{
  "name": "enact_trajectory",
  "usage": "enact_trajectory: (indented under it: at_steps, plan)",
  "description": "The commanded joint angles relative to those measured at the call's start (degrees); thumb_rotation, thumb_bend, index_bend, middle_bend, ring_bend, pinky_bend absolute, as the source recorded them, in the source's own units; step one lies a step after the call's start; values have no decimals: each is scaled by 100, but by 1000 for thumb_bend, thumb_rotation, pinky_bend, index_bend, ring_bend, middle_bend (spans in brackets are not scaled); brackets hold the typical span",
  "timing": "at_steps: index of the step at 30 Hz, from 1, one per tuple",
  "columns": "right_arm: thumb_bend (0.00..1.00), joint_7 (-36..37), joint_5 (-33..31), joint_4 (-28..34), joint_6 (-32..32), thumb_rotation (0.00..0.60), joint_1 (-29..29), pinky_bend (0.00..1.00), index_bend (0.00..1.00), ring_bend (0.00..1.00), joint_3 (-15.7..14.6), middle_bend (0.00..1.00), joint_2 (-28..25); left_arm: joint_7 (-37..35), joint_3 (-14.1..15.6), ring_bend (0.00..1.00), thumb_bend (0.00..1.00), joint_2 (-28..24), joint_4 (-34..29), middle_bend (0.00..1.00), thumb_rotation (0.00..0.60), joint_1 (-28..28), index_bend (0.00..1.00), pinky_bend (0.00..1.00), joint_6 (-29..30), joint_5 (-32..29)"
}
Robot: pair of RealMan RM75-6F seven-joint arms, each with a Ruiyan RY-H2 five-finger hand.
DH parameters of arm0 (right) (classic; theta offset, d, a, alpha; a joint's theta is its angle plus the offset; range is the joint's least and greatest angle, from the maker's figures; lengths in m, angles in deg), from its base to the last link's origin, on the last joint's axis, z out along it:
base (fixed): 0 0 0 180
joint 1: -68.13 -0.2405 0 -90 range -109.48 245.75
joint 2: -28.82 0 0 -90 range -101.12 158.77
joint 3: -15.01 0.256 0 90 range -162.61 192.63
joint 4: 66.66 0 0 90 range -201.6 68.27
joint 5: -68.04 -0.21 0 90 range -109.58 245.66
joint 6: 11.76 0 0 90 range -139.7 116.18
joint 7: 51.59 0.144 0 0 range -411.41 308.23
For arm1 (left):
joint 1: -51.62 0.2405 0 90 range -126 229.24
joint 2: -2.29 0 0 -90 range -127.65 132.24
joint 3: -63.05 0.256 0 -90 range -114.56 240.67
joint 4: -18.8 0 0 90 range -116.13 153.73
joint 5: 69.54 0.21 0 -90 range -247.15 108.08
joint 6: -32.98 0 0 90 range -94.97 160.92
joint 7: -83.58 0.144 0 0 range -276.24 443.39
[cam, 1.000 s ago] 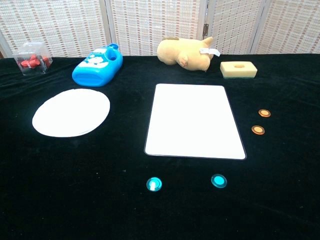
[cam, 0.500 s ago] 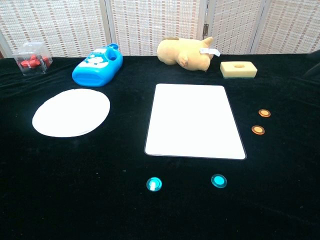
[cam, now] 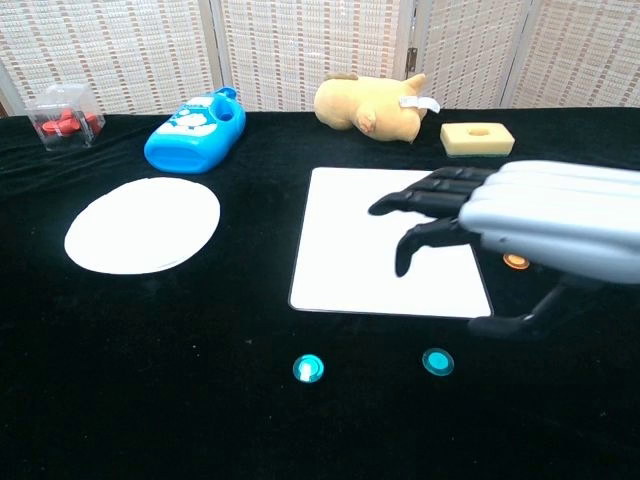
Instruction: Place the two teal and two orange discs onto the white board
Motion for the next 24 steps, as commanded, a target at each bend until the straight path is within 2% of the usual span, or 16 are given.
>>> enact_trajectory:
  at_steps: [1, 14, 24]
  plan:
    - [242, -235, -223, -66, -316, 600, -222, 0, 303, 0, 60, 0, 282, 5, 1, 82, 135, 6, 6, 0, 600, -2, 17, 0, -18, -11]
    - [243, -591, -1109, -702, -1028, 600, -908, 0, 322, 0, 226, 1, 1272, -2, -12, 82, 135, 40, 65, 0, 600, -27, 17, 0, -86, -45]
    - [243, -1022, -1694, -1089, -1256, 600, -1324, 0, 322, 0, 286, 1, 1804, -67, -14, 82, 135, 65, 146, 0, 600, -30, 17, 0, -116, -66]
